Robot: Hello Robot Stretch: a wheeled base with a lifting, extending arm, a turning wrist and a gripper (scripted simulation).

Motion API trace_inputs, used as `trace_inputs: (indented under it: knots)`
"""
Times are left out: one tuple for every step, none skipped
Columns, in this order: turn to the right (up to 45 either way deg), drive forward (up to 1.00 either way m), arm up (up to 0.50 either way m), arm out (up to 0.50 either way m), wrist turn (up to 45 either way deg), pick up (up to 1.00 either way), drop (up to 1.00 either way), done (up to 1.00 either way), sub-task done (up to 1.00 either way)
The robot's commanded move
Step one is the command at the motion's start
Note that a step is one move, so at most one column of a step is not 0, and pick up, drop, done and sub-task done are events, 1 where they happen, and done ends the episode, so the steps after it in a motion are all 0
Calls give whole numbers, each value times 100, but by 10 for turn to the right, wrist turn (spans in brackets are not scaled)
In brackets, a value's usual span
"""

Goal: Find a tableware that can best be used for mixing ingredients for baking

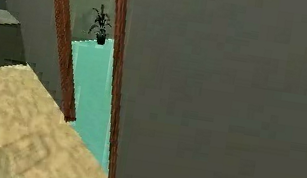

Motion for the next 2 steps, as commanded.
trace_inputs:
  knots:
    - [-210, 0, 0, 0, 0, 0, 0, 0, 0]
    - [-30, 0, 0, 0, 0, 0, 0, 0, 0]
